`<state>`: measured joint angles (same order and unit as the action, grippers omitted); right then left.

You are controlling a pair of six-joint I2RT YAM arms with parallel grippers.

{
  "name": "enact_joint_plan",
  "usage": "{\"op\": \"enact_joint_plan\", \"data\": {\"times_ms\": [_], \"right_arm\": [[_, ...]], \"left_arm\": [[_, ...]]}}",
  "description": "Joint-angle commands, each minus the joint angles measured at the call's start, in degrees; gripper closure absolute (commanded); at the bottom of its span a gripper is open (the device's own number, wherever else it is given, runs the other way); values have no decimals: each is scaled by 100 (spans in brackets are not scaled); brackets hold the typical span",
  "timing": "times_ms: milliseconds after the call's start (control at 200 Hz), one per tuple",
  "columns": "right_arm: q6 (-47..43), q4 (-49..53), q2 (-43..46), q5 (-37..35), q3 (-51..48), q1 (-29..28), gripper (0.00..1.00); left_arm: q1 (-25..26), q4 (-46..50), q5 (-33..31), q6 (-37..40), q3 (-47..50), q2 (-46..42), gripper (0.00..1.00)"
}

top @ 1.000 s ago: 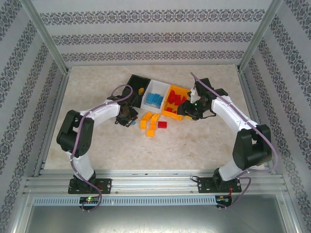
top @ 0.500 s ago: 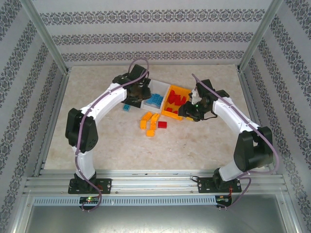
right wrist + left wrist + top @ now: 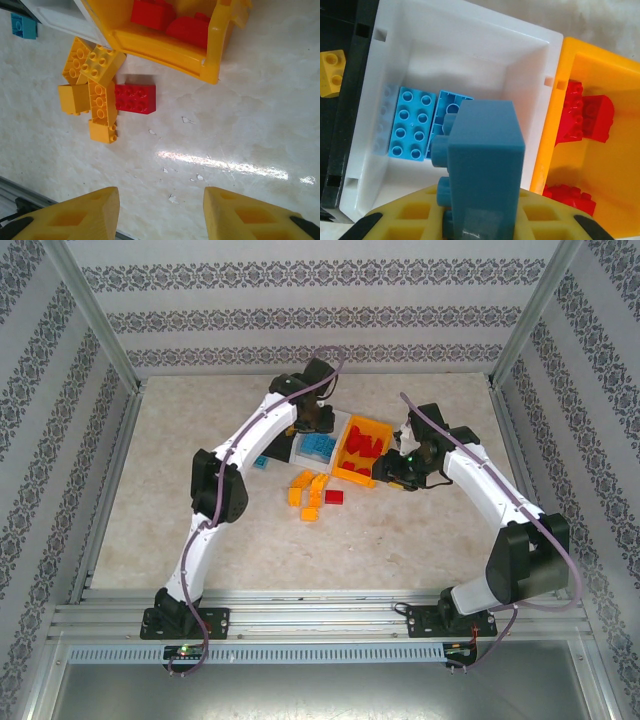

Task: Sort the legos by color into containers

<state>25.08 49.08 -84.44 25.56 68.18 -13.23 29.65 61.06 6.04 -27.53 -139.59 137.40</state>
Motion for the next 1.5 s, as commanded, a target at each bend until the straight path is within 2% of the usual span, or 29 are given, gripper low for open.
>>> {"op": "enact_joint_plan", "data": {"times_ms": [0,190,295,580,824,929,1034,1154,1254,1324,1439,1494], "right_arm": [[-4,112,169,-146,22,58,52],[33,103,82,-168,-6,58,52],[71,66,36,-155,11,58,52],[110,2,-107,-166,158,50,51],[91,-19,-248,-89,321,53,51],[126,-186,-246,-39,225,40,51],[210,-434,-317,173,113,32,51],[240,-522,-474,330,186,-37,51],[212,-513,-555,308,231,-138,51],[215,-505,-598,317,231,-196,51],[176,-427,-653,276,251,-260,50],[165,-377,-661,257,272,-271,50]], "left_arm": [[32,588,-150,313,-461,234,80],[41,683,-188,371,-532,401,79],[26,668,-158,347,-539,411,69],[-1,679,-146,174,-615,179,52],[-97,1052,-632,228,-435,-462,52],[-162,1094,-877,389,310,-1014,51],[-197,657,-1143,489,1741,-1789,50],[-351,-23,-1013,246,3386,-2565,49],[-500,-521,-984,234,4394,-2949,48],[-622,-779,-955,412,4805,-3042,43],[-652,-1461,-1068,1109,5314,-3136,26],[-677,-1705,-1200,1316,5460,-3109,22]]}}
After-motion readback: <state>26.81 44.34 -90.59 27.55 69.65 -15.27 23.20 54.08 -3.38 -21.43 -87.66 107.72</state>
